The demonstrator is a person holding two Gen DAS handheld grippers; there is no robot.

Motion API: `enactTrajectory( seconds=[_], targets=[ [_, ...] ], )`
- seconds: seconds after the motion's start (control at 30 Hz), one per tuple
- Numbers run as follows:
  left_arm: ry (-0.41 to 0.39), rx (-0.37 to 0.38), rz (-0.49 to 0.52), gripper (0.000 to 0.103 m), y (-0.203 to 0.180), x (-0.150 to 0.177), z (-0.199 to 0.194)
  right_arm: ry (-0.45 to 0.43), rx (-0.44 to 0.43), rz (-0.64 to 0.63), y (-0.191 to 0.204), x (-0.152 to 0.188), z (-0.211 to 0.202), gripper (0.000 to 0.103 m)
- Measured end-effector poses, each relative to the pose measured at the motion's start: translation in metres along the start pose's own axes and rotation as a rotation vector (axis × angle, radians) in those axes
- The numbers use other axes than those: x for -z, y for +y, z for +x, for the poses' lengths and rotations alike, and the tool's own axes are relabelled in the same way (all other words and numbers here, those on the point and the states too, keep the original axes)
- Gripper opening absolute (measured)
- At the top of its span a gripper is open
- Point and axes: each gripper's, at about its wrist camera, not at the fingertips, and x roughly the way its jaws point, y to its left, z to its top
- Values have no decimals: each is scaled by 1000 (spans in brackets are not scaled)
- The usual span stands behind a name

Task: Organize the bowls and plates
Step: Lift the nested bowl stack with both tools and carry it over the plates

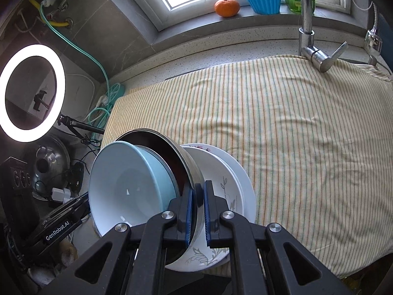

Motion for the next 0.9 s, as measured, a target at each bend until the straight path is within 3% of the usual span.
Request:
enactTrajectory(
  seconds=[0.9],
  targets=[
    [59, -4, -19, 7, -1, 3, 17, 57, -2, 26, -16, 11, 13, 8]
  ],
)
